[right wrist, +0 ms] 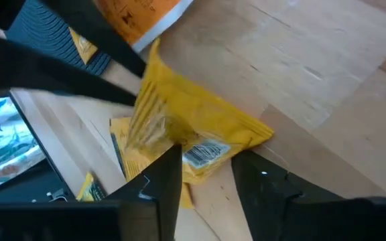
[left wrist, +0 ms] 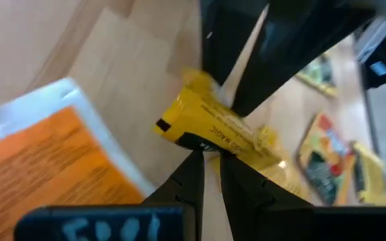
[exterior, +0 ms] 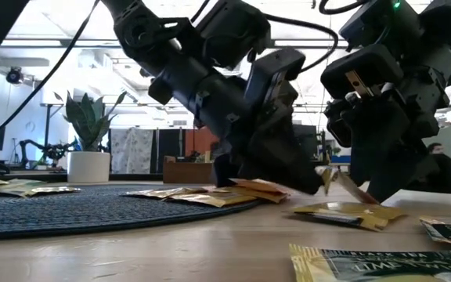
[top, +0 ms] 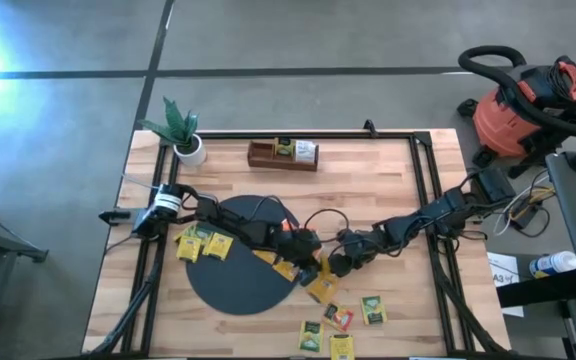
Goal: Pick & Place Tea
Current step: Put the orange tea bag into the left section of the wooden organizer
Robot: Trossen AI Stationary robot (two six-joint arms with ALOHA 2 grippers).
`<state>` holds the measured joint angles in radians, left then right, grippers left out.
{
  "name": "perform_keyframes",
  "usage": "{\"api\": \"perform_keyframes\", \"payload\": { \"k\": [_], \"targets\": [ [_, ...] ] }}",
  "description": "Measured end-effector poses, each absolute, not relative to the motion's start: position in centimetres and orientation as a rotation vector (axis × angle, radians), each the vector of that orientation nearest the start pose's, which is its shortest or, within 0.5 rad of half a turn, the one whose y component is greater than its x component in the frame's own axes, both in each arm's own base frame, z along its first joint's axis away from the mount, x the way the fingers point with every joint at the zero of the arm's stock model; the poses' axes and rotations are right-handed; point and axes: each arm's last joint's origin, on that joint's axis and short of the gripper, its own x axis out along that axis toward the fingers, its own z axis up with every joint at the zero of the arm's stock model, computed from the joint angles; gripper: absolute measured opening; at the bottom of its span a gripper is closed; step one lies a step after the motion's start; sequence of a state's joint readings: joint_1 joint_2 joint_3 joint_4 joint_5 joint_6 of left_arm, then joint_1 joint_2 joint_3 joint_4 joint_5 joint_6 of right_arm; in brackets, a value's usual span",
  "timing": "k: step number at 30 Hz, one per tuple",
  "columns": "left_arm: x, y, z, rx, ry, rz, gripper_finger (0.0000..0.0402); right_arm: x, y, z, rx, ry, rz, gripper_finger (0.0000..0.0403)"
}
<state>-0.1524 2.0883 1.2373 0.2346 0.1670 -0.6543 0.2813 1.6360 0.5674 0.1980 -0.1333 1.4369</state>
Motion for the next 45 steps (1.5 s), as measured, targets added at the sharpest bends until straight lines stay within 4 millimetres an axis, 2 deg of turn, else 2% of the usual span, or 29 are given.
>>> {"api": "perform_keyframes", "payload": {
  "k": [8, 24, 36, 45],
  "targets": [
    [43.2, -7.1, 15.3, -0.641, 0.61, -0.134, 0.0045, 25.8, 7.9, 10.8, 1.255, 0.984, -0.305, 0.0131],
    [43.3, -7.1, 15.5, -0.647, 0.587, -0.122, 0.0047, 25.8, 7.9, 10.8, 1.255, 0.988, -0.306, 0.013],
    [43.2, -6.9, 15.3, -0.662, 0.596, -0.092, 0.0118, 25.8, 7.9, 10.7, 1.251, 0.992, -0.303, 0.0124],
    [43.0, -6.6, 14.9, -0.65, 0.64, -0.073, 0.0124, 25.8, 7.9, 10.7, 1.248, 0.991, -0.301, 0.0122]
  ]
}}
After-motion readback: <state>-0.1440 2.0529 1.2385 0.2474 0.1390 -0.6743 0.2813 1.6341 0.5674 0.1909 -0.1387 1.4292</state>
